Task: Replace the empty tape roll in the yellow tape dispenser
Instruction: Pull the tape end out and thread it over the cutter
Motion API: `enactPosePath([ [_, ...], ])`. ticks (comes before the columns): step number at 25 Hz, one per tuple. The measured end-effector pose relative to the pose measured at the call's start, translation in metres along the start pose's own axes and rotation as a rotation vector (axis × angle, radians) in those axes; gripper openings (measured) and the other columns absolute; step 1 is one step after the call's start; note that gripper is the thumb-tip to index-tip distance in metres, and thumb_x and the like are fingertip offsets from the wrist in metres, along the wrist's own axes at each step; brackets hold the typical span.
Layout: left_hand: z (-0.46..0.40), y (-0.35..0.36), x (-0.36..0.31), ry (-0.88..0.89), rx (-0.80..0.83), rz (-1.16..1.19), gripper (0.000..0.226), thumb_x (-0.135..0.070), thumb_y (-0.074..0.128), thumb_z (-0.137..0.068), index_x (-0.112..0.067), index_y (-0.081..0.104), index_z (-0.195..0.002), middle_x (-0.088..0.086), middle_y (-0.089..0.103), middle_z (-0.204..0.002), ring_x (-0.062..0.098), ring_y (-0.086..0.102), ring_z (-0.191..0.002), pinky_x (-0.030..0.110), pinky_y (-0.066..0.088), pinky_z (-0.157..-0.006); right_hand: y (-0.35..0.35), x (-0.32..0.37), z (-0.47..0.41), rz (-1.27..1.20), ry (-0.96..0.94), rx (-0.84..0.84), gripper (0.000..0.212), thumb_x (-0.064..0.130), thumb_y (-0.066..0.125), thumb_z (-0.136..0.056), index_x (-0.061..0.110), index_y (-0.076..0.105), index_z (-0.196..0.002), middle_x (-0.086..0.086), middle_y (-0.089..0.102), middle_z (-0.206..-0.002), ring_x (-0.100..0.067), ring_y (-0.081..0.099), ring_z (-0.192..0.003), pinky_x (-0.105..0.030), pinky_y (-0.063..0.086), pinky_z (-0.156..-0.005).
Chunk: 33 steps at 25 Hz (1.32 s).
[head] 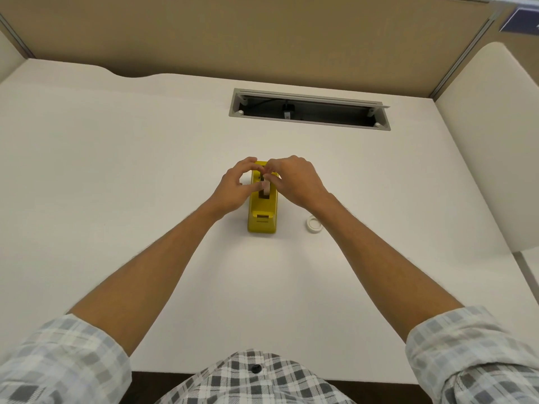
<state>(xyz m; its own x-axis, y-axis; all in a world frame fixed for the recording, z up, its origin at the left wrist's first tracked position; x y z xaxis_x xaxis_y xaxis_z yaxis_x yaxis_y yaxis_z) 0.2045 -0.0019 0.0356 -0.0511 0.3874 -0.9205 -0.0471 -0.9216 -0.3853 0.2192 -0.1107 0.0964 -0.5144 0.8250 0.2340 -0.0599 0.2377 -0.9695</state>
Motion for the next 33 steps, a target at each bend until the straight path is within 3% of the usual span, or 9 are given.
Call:
enactPosePath([
  [6, 0.001, 0.002, 0.002, 0.006, -0.026, -0.077, 0.044, -0.033, 0.074, -0.082, -0.022, 0.058, -0.122, -0.007, 0.039, -0.15, 0.017, 0.036, -0.137, 0.039, 0.036, -0.107, 0.0, -0.003, 0.002, -0.04, 0.009, 0.015, 0.025, 0.031, 0.053, -0.097, 0.019, 0.071, -0.111, -0.002, 0.073, -0.104, -0.022, 0.066, -0.093, -0.041, 0.055, -0.082],
  [10, 0.001, 0.006, 0.0, 0.02, 0.011, -0.121, 0.045, -0.036, 0.068, -0.087, -0.023, 0.058, -0.129, -0.007, 0.033, -0.154, 0.017, 0.032, -0.14, 0.032, 0.035, -0.1, -0.001, -0.003, 0.006, -0.071, -0.008, 0.003, 0.025, 0.031, 0.057, -0.096, 0.018, 0.07, -0.112, -0.001, 0.071, -0.112, -0.021, 0.064, -0.099, -0.039, 0.054, -0.085],
  [15, 0.002, 0.004, 0.0, 0.015, 0.001, -0.134, 0.046, -0.033, 0.074, -0.082, -0.028, 0.058, -0.125, -0.007, 0.034, -0.154, 0.02, 0.033, -0.14, 0.041, 0.036, -0.106, -0.005, -0.002, 0.009, -0.076, -0.025, -0.037, 0.026, 0.033, 0.055, -0.097, 0.021, 0.071, -0.112, 0.0, 0.071, -0.11, -0.02, 0.065, -0.095, -0.037, 0.054, -0.078],
  [20, 0.003, 0.004, -0.002, 0.014, -0.015, -0.14, 0.047, -0.026, 0.077, -0.08, -0.027, 0.059, -0.124, -0.006, 0.035, -0.153, 0.019, 0.034, -0.139, 0.03, 0.034, -0.098, -0.002, 0.0, 0.007, -0.01, -0.03, -0.006, 0.031, 0.036, 0.05, -0.1, 0.02, 0.072, -0.114, -0.002, 0.073, -0.105, -0.021, 0.066, -0.091, -0.035, 0.054, -0.075],
  [25, -0.001, -0.002, -0.008, 0.021, -0.022, -0.097, 0.035, -0.026, 0.072, -0.084, -0.022, 0.064, -0.118, -0.004, 0.043, -0.147, 0.015, 0.039, -0.135, 0.038, 0.034, -0.109, -0.003, 0.004, 0.006, 0.023, -0.05, -0.016, 0.028, 0.032, 0.051, -0.099, 0.017, 0.074, -0.103, -0.002, 0.072, -0.097, -0.021, 0.065, -0.082, -0.036, 0.055, -0.07],
  [33, 0.001, 0.003, -0.004, 0.021, 0.013, -0.155, 0.043, -0.03, 0.072, -0.084, -0.026, 0.061, -0.125, -0.004, 0.036, -0.153, 0.019, 0.033, -0.14, 0.039, 0.033, -0.107, -0.006, 0.003, 0.006, 0.025, -0.04, -0.046, 0.029, 0.035, 0.05, -0.099, 0.02, 0.072, -0.107, 0.001, 0.07, -0.1, -0.019, 0.065, -0.083, -0.032, 0.052, -0.067],
])
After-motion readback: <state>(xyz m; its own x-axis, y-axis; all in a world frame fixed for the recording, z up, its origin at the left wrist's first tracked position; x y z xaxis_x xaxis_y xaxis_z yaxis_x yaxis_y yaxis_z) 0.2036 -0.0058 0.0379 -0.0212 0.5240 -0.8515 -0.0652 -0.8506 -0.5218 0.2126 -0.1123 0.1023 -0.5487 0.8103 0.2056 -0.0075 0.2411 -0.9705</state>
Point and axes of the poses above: each hand's wrist, its own z-axis away from the middle knuckle, its own y-axis out of the palm, x = y × z, the point moved 10 cm from there along -z, towards the middle knuckle
